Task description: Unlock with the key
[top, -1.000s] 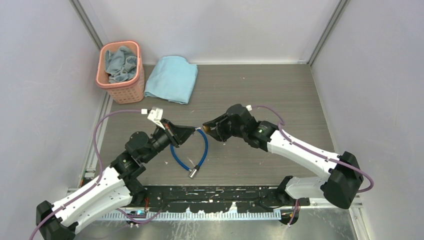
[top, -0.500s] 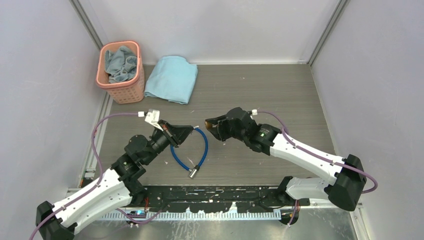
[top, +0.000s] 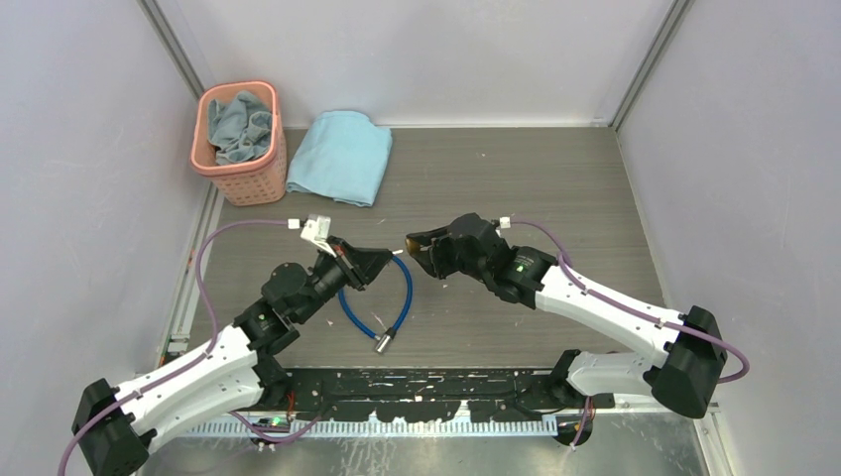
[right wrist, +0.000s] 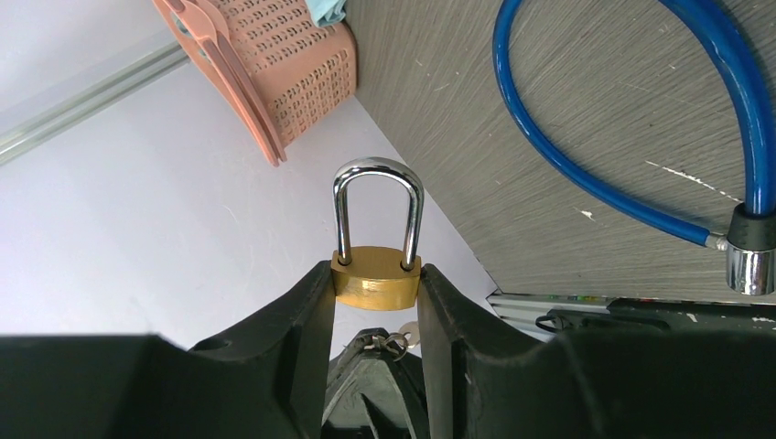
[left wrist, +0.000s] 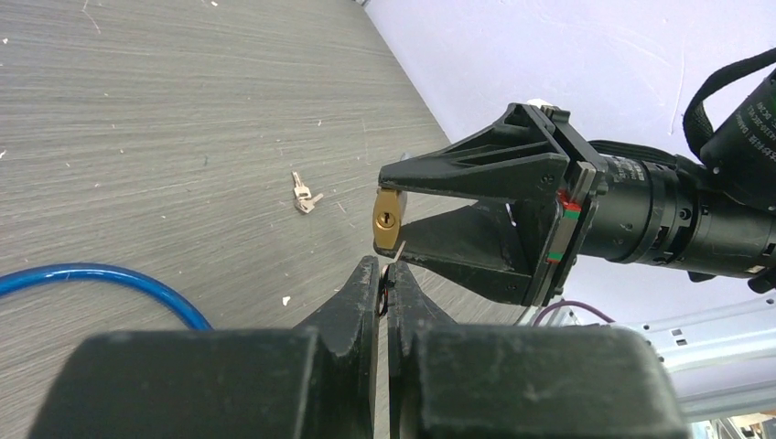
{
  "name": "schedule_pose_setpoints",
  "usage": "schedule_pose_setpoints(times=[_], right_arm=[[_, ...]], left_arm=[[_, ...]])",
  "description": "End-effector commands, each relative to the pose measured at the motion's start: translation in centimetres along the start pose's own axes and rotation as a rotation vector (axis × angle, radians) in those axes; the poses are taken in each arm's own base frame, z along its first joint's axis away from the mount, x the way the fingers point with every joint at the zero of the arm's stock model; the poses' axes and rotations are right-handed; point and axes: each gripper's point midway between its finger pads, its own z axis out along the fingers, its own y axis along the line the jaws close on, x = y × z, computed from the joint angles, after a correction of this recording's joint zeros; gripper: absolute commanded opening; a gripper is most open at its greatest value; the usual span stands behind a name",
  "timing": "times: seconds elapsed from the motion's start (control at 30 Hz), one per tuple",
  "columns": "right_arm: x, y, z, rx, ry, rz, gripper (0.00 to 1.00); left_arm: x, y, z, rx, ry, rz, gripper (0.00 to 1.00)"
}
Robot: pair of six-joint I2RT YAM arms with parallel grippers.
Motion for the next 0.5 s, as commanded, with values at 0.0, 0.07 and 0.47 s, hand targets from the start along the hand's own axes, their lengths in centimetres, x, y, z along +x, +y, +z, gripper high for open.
schedule_pose_setpoints(times=[0.0,0.07,0.47], right_arm=[[0.63,2.76,-1.37,-0.099,0.021,0.041,0.01],[0.68,2.84,-1.47,-0.101,0.023,0.04,0.01],[0.81,2.84,-1.67,-0.1,0.031,0.042,0.01]], left_arm=[[-2.12,-1.35,0.49,0.039,-0.091,-0.008,0.0],[-2.15,-1.44,0.62,0.045,-0.097,-0.007,0.0],[-1.73,-0.86,1.16,0.024,-0.094,0.005,0.0]])
